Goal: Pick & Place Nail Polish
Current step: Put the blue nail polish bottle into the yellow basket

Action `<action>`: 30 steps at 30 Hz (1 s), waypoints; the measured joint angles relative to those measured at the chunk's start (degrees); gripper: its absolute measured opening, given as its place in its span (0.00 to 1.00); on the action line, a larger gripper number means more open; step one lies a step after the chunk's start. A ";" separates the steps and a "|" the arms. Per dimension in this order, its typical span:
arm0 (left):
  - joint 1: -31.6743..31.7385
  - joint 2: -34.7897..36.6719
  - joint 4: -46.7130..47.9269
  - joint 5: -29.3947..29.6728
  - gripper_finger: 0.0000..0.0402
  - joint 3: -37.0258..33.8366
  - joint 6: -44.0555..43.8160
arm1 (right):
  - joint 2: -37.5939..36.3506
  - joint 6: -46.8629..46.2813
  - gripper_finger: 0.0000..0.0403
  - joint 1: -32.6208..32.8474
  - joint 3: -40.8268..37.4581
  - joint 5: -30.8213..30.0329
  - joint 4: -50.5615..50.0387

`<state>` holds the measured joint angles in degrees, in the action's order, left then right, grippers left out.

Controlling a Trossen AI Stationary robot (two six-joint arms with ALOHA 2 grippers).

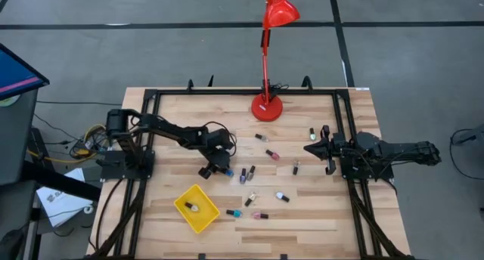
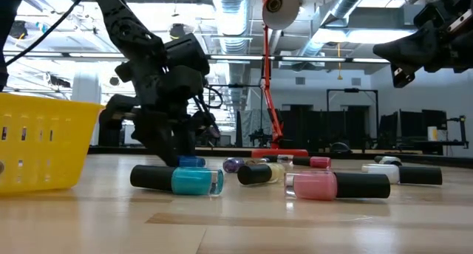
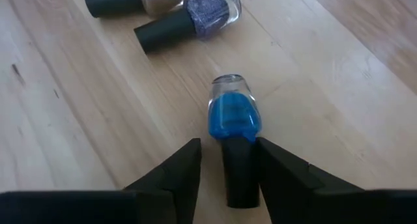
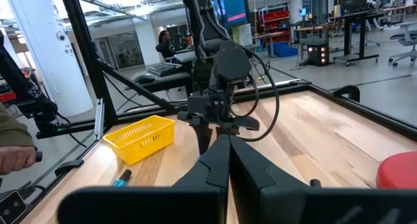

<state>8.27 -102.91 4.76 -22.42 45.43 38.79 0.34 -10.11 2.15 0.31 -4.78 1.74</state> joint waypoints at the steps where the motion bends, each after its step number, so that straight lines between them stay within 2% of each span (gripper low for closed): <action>1: 0.17 -0.04 -0.16 0.05 0.31 0.00 0.00 | 0.00 0.00 0.00 0.00 -0.01 0.00 0.00; 8: 0.89 -0.14 -0.42 -0.27 0.14 0.00 -0.04 | 0.00 0.01 0.00 0.00 0.00 0.04 0.00; 19: 0.91 1.29 -0.63 0.08 0.13 -0.21 -1.97 | 0.00 0.00 0.00 -0.01 -0.01 0.04 0.00; 25: 0.40 9.91 -0.32 3.89 0.13 -0.31 -7.60 | 0.00 0.01 0.00 -0.02 0.01 0.04 0.00; 30: -1.88 21.01 0.24 3.44 0.13 -0.34 -13.10 | 0.01 0.01 0.00 0.00 0.00 0.04 -0.03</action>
<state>6.39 -81.90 5.00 -18.98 45.09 25.68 0.35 -10.10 2.15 0.30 -4.73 1.71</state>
